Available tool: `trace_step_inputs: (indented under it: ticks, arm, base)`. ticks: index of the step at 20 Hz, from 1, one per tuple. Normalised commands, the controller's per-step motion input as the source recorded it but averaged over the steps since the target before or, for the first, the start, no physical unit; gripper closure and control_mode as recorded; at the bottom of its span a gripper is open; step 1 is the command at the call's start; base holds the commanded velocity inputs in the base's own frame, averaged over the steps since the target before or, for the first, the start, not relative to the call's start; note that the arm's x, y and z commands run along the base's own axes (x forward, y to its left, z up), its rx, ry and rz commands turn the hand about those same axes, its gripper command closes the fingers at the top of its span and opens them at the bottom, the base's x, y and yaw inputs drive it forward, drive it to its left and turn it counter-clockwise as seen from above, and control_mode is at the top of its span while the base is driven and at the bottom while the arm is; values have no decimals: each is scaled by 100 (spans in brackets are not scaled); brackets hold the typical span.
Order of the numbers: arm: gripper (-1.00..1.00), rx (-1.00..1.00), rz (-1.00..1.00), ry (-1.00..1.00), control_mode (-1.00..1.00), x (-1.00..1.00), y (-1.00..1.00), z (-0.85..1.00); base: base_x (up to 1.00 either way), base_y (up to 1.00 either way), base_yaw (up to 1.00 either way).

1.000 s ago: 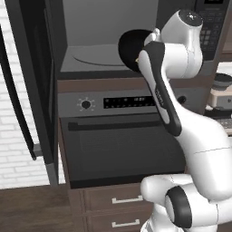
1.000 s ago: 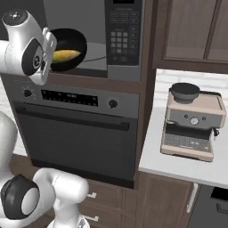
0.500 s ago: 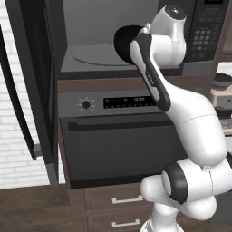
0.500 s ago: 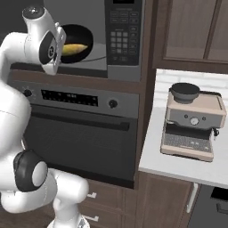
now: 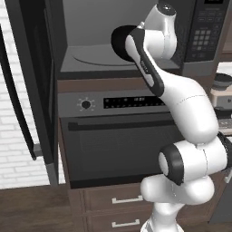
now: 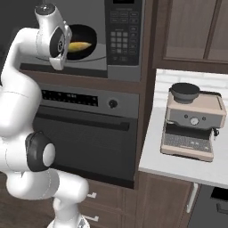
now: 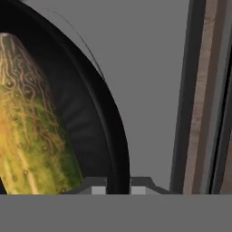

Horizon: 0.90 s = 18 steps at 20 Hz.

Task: Pick the cucumber from the sink and place it in the bowl. Then pick the bowl and place it in the microwave. Then close the microwave door and press the start button.

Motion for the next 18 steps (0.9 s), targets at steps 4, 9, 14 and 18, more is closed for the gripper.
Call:
trace_step_inputs:
  ticks: [4, 9, 14, 18]
  arm:
    - [100, 0, 0, 5, -100, 40, 4, 0]
    - [100, -1, 2, 15, -100, 19, 21, -21]
    - [100, 0, 5, 12, -100, 3, 20, -30]
    - [-100, 0, 3, 2, -100, -7, 13, -30]
  base:
    - [0, 0, 0]
    - [0, 0, 0]
    - [0, 0, 0]
    - [0, 0, 0]
